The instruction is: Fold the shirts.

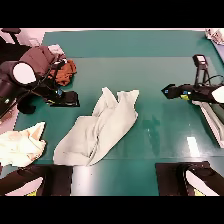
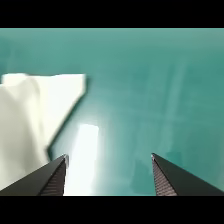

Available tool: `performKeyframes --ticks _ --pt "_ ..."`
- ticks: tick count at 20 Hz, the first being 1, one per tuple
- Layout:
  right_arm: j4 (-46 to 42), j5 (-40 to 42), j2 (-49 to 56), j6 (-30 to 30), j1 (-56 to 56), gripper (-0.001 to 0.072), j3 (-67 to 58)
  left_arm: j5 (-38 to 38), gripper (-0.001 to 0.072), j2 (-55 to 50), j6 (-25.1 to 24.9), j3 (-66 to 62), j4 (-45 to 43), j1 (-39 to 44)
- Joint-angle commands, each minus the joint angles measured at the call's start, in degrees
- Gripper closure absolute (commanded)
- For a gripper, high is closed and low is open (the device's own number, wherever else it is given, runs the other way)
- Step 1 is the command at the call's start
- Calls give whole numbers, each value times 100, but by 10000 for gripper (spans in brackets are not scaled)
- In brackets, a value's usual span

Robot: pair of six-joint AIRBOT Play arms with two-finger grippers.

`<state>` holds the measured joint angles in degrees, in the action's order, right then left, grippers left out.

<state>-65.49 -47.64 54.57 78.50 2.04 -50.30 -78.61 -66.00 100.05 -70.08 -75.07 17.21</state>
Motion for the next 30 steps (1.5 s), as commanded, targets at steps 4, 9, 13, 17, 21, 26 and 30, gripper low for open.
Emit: performKeyframes --ticks 4,9,13,17,21,26,30 --pt "442 -780 1486 -400 868 136 -1703 -94 217 -197 -708 772 352 -501" --pt "586 -1904 2511 -396 789 136 -2745 131 216 -197 -1318 1703 662 -870" --pt "1043 -2011 2573 -398 507 136 -2774 339 76 -210 -1882 1801 1185 -1357" --pt "1049 -2306 2573 -398 273 136 -2774 393 75 -660 -2546 1801 1926 -1692" --pt "1047 -2474 2573 -396 216 136 -2774 225 102 -1252 -2852 1801 2426 -1690" --pt "1005 -2494 2575 -396 216 136 -2769 435 490 -1364 -2811 1801 2413 -1690" --pt "918 -2483 2575 -396 216 136 -2769 643 677 -1364 -2741 1801 2535 -1690"
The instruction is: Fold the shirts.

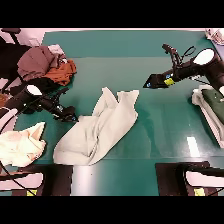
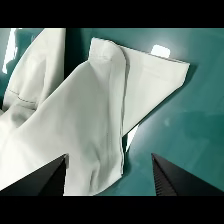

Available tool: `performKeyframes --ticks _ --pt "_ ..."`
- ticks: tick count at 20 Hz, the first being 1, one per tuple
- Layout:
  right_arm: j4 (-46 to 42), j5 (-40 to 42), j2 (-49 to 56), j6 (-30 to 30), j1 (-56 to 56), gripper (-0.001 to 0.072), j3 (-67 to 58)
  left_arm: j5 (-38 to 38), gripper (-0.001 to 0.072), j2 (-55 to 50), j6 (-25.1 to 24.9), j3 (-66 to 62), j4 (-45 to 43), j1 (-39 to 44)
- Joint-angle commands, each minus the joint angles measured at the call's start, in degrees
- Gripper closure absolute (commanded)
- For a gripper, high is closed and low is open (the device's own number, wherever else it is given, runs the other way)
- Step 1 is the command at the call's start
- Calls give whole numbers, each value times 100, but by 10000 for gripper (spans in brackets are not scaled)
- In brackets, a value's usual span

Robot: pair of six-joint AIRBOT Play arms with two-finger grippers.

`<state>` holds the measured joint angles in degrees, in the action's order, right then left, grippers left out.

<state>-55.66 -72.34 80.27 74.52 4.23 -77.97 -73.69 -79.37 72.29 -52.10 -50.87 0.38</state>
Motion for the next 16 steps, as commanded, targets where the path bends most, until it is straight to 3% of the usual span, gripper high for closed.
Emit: performKeyframes --ticks 1,6,10,16 --pt "-166 7 7 2 -2 136 -2 149 677 -26 31 2 203 -7" --pt "-424 411 11 7 -181 135 155 -157 678 245 188 -160 66 -9" --pt "-315 979 50 -2 -424 135 863 -227 678 957 737 -308 -334 -7" --pt "1436 1134 855 -562 -79 136 1296 -4 678 1718 1460 -310 -575 -7"
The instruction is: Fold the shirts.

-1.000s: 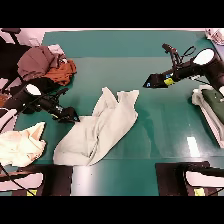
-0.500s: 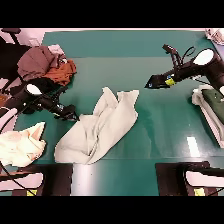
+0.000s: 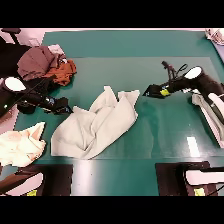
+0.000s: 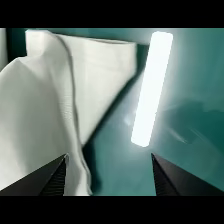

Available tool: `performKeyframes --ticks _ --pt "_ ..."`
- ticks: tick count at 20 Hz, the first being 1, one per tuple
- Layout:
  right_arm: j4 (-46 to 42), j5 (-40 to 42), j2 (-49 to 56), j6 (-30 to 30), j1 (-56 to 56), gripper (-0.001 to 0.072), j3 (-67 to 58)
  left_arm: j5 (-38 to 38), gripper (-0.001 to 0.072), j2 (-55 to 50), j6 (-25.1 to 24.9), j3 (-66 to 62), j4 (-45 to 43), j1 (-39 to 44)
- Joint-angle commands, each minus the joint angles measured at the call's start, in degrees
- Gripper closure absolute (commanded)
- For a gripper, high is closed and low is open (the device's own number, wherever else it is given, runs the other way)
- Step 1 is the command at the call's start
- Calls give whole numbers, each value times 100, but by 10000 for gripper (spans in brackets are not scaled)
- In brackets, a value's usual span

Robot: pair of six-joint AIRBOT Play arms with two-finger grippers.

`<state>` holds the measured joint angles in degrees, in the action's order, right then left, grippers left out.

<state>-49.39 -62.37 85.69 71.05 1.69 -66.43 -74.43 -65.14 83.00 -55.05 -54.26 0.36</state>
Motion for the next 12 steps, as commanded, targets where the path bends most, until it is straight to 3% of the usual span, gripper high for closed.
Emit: performKeyframes --ticks 1,5,9,12 --pt "964 205 352 -212 260 136 90 -26 678 302 459 -13 -393 -4" --pt "905 -44 354 85 684 137 -802 -111 678 302 564 -13 -719 -4" --pt "-940 -590 673 1488 1268 137 -2129 4 677 302 568 -13 -715 -4" --pt "-1176 -1611 1443 2070 1495 136 -3536 11 678 302 568 -13 -713 -4"
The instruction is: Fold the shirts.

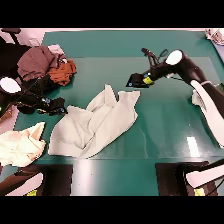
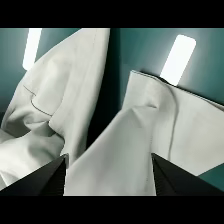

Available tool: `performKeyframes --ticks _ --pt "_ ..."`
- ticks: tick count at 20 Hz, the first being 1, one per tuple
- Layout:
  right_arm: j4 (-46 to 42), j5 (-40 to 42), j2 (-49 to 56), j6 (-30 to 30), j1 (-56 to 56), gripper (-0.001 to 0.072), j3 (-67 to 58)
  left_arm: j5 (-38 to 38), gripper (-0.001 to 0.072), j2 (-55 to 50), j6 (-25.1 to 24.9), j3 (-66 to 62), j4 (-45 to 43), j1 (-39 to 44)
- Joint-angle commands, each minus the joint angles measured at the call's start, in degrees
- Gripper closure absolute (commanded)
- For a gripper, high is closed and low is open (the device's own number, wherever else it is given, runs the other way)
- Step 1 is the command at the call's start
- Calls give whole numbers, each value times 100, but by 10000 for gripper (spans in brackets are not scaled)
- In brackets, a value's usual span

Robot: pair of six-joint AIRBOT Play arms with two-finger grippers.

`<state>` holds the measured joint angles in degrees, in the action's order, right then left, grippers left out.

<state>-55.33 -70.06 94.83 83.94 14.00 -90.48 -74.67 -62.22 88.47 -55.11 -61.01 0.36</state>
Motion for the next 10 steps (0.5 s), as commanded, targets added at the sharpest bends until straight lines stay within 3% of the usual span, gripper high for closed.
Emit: performKeyframes --ticks 1,5,10 --pt "-581 -1067 800 970 326 137 -1567 35 677 9 17 -7 -37 -4" --pt "-632 -2341 1926 1606 560 137 -3016 46 678 7 -46 -7 -39 -4" --pt "-717 -3136 2142 1781 656 136 -2396 94 678 7 -155 -7 -50 -4"
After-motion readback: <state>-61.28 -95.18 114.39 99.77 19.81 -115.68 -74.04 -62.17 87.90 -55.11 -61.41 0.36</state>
